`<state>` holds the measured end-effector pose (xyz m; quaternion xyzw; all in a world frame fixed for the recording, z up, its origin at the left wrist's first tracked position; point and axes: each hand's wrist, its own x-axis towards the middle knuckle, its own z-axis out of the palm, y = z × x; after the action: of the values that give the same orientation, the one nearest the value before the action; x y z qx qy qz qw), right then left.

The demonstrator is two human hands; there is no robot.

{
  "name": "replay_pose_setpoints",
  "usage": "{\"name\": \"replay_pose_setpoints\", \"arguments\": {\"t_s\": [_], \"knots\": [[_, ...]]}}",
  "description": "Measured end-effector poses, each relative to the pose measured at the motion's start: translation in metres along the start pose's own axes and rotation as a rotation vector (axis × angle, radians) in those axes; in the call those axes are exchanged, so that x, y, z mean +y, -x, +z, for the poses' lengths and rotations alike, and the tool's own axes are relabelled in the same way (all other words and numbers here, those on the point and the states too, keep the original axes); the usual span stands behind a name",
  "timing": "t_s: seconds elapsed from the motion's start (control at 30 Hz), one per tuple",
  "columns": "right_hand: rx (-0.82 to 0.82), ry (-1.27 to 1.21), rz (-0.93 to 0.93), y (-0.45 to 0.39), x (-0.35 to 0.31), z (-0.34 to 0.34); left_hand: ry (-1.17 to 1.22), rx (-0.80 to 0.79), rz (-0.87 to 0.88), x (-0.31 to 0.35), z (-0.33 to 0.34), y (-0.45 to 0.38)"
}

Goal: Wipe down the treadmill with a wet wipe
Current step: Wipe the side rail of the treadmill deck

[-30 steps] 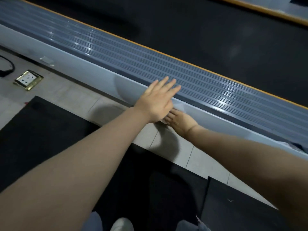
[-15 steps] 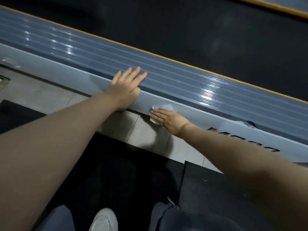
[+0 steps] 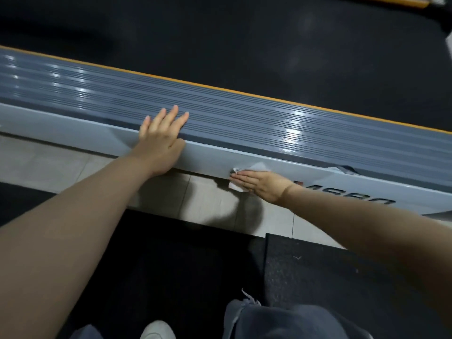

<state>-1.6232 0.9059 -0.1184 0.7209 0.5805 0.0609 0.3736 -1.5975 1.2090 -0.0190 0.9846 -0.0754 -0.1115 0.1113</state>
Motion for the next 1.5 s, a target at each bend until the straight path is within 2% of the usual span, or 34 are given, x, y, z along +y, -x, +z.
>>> {"name": "replay_pose_setpoints", "arguments": {"t_s": [0.07,0.2,0.27,0.4,0.5,0.6,0.67,0.8,0.83,0.9,0.97,1.03,1.23,1.37,1.5], "knots": [[0.159,0.014,0.16,0.025,0.02,-0.011,-0.005,0.023,0.009,0.0,0.001,0.0],[0.237,-0.075,0.352,0.073,0.023,-0.015,0.01,0.056,-0.018,0.007,0.001,0.002],[0.175,-0.075,0.3,0.08,0.01,0.007,0.007,0.052,-0.045,0.01,0.002,0.002],[-0.057,-0.061,0.069,0.076,-0.006,0.017,-0.02,0.016,-0.077,0.017,-0.002,0.002],[-0.216,-0.254,0.089,0.074,-0.014,0.01,-0.061,-0.017,-0.116,0.021,-0.006,0.001],[-0.122,-0.307,0.108,0.08,-0.003,0.0,-0.089,-0.062,-0.152,0.029,-0.008,0.002],[-0.07,-0.257,0.169,0.092,0.012,-0.012,-0.12,-0.08,-0.185,0.038,-0.009,0.001],[0.044,-0.125,0.146,0.117,0.031,-0.019,-0.245,-0.131,-0.3,0.072,-0.015,-0.002],[0.052,-0.105,0.164,0.123,0.033,-0.022,-0.27,-0.105,-0.279,0.087,-0.015,-0.002],[0.046,-0.111,0.197,0.135,0.037,-0.028,-0.255,-0.065,-0.109,0.123,-0.008,-0.001],[0.039,-0.184,0.276,0.142,0.042,-0.033,-0.178,-0.146,0.033,0.158,0.004,0.004],[0.036,-0.299,0.367,0.145,0.043,-0.037,-0.135,-0.222,0.019,0.177,0.006,0.003],[-0.2,-0.582,0.645,0.138,0.007,-0.051,-0.102,-0.339,-0.028,0.181,-0.015,-0.003],[-0.206,-0.779,0.708,0.126,-0.016,-0.044,-0.1,-0.319,-0.042,0.182,-0.007,-0.002],[-0.383,-0.924,0.756,0.119,-0.036,-0.029,-0.112,-0.261,-0.014,0.177,0.002,-0.001]]}}
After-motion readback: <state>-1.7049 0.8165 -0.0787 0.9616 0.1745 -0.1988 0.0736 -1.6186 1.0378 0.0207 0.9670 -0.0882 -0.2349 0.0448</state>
